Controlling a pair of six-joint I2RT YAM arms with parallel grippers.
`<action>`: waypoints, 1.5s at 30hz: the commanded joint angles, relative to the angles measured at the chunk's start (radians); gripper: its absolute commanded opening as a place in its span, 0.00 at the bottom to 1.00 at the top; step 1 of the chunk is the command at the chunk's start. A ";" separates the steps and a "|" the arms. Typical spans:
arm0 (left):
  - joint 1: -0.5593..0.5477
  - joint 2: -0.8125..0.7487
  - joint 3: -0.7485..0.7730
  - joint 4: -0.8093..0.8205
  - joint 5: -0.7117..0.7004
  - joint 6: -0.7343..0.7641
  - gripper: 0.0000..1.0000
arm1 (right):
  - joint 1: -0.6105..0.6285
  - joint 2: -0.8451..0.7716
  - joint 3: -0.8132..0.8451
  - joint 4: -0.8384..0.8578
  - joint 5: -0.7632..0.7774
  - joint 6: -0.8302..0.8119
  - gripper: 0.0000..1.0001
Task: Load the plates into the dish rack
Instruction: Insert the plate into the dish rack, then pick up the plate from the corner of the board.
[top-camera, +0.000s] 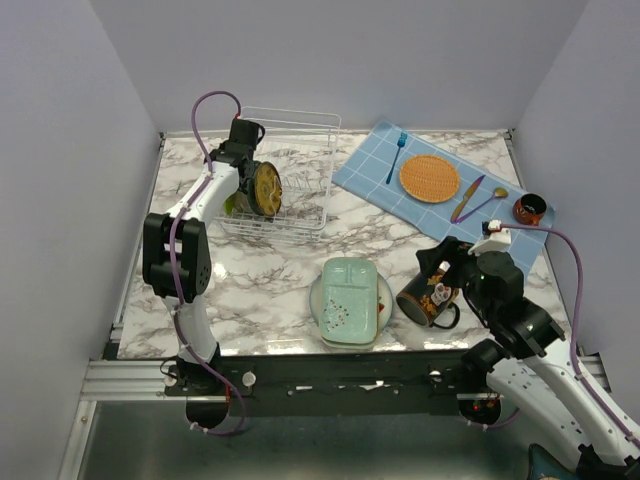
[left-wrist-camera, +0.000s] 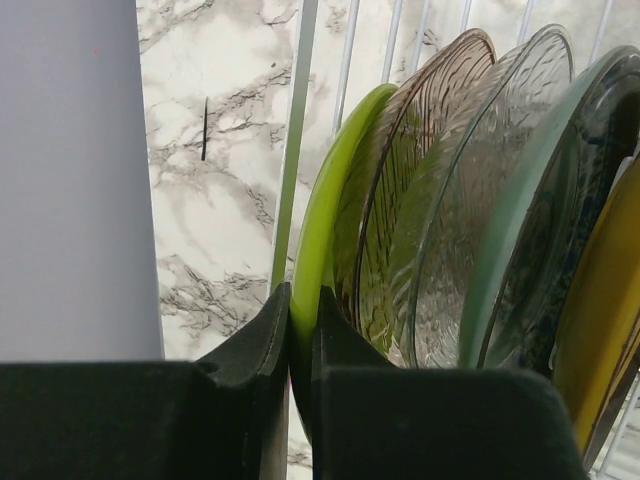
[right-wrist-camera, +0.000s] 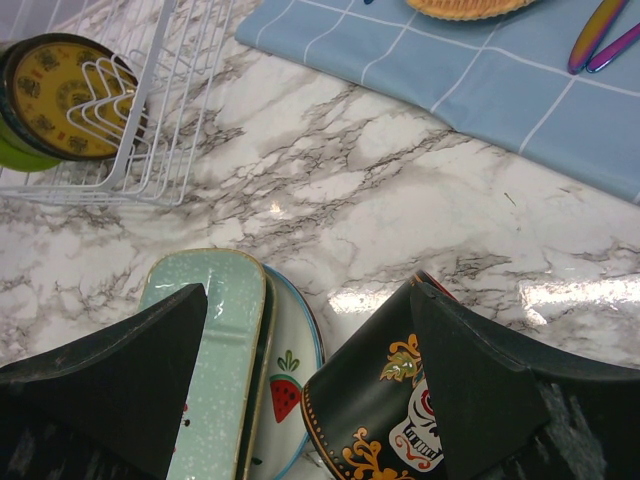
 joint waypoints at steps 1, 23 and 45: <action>0.006 0.012 0.020 -0.045 -0.012 -0.017 0.05 | 0.000 -0.014 -0.006 -0.010 0.010 -0.008 0.91; 0.006 -0.037 0.076 -0.054 -0.053 -0.010 0.40 | 0.000 -0.017 -0.006 -0.011 0.010 -0.004 0.91; 0.000 -0.290 0.053 -0.007 0.261 -0.178 0.55 | 0.000 0.054 0.016 0.028 -0.043 -0.035 0.92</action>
